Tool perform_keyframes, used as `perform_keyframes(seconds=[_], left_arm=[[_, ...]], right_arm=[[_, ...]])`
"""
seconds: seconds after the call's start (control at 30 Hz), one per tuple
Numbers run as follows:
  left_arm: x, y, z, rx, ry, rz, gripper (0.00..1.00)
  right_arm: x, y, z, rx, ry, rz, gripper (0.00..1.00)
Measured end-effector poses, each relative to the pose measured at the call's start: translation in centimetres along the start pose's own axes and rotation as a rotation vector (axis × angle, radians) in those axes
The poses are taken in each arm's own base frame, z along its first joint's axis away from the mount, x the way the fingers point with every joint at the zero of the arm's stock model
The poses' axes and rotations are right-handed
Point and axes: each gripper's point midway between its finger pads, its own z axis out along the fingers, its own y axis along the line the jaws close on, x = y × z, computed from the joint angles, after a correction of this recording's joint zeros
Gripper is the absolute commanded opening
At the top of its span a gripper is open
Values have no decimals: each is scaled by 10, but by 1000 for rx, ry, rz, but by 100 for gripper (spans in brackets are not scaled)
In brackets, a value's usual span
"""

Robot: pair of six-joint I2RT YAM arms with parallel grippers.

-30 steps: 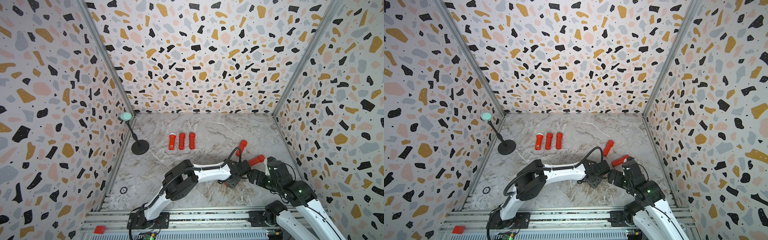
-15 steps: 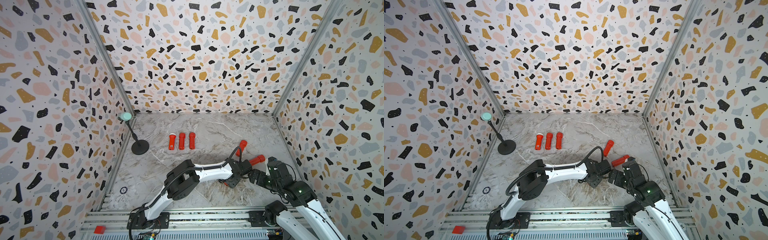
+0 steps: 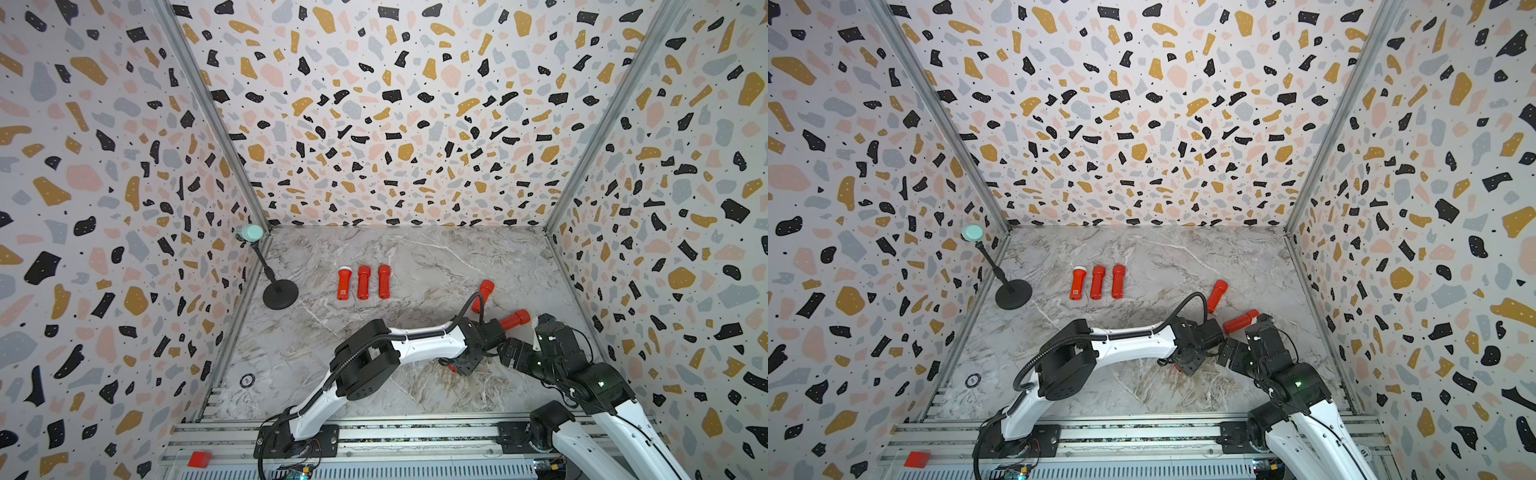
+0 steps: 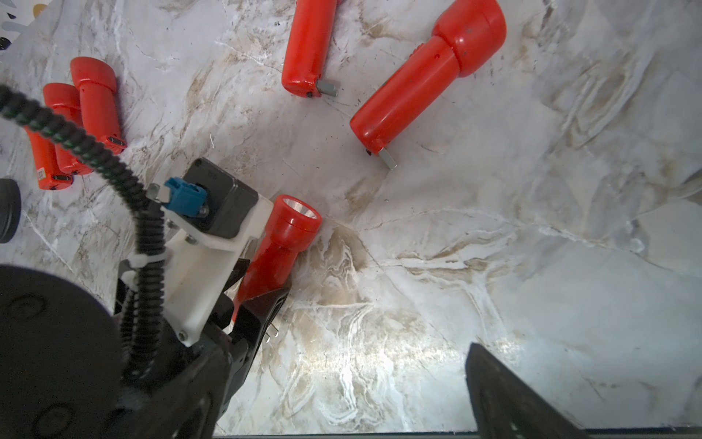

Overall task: Close the plug at the bottom of the flashlight
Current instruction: Pick up the flashlight from the center of the board.

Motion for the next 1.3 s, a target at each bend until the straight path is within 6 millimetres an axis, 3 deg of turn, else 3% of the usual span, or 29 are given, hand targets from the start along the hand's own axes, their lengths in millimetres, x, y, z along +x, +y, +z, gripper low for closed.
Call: perform_keyframes(seconds=[0.73, 0.9, 1.1, 1.3], left_arm=[[-2, -1, 4, -5, 1, -5, 39], [-2, -1, 4, -7, 0, -6, 28], [-2, 0, 4, -15, -4, -6, 0], [-5, 6, 4, -51, -19, -5, 0]], right_arm=[[0, -4, 1, 17, -5, 4, 99], [1, -4, 0, 16, -6, 4, 99], [1, -4, 0, 16, -6, 5, 99], [0, -4, 0, 12, -11, 5, 99]])
